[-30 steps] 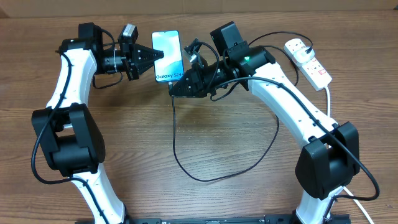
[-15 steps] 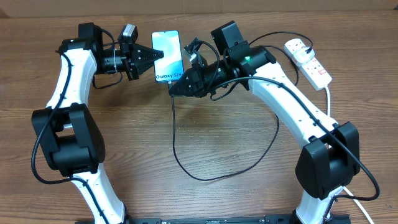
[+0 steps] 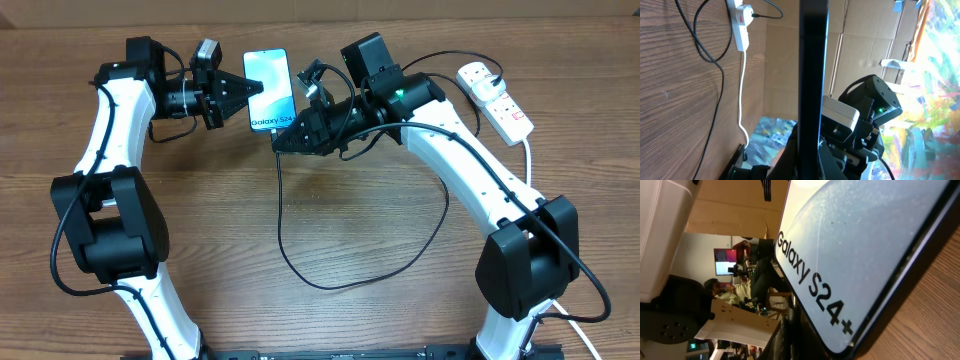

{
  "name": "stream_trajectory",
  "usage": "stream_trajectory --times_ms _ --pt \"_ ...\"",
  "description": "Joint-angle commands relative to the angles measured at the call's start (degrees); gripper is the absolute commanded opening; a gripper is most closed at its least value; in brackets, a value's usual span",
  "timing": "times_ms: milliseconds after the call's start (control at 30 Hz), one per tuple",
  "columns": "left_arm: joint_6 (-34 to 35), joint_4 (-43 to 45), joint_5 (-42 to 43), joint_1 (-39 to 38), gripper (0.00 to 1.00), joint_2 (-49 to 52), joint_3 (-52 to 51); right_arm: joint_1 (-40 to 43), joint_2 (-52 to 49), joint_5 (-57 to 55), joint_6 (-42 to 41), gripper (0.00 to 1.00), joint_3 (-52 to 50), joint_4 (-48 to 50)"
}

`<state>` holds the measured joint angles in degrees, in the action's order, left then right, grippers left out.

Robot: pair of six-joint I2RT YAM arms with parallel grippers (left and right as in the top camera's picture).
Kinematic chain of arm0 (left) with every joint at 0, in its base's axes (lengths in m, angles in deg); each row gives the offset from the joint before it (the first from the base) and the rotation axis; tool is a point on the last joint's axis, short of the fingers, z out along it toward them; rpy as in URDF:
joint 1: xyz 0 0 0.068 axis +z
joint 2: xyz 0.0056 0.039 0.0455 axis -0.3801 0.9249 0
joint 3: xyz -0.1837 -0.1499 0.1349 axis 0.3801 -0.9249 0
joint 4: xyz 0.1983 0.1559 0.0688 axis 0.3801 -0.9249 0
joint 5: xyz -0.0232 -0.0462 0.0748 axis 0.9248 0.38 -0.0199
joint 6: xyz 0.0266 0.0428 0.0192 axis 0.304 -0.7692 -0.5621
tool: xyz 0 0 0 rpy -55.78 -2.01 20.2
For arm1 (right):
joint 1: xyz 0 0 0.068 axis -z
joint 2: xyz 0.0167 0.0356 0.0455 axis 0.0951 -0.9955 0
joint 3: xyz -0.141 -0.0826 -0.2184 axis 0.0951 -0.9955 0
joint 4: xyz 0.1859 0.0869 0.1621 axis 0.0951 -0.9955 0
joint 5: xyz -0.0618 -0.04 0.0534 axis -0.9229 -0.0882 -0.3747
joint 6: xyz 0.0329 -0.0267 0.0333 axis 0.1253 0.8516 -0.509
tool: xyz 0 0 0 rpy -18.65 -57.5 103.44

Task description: Plug charger to phone and switch on socket

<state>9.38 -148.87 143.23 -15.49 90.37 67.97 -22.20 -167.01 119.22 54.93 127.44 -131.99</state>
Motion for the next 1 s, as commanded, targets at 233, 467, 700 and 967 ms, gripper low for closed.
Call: stream_trajectory --times_ms 233,467,700,967 --pt "0.1 0.0 3.2 0.2 0.04 -1.9 1.4 1.2 0.3 -3.0 0.2 0.04 -0.5 0.3" --pt "0.1 0.0 3.2 1.0 0.04 -1.9 1.3 1.2 0.3 -2.8 0.2 0.04 -0.5 -0.2" --pt "0.1 0.0 3.2 1.0 0.04 -1.9 1.3 1.4 0.3 -2.4 0.2 0.04 -0.5 -0.3" --pt "0.2 0.0 3.2 1.0 0.04 -1.9 1.3 1.3 0.3 1.8 0.2 0.04 -0.5 1.3"
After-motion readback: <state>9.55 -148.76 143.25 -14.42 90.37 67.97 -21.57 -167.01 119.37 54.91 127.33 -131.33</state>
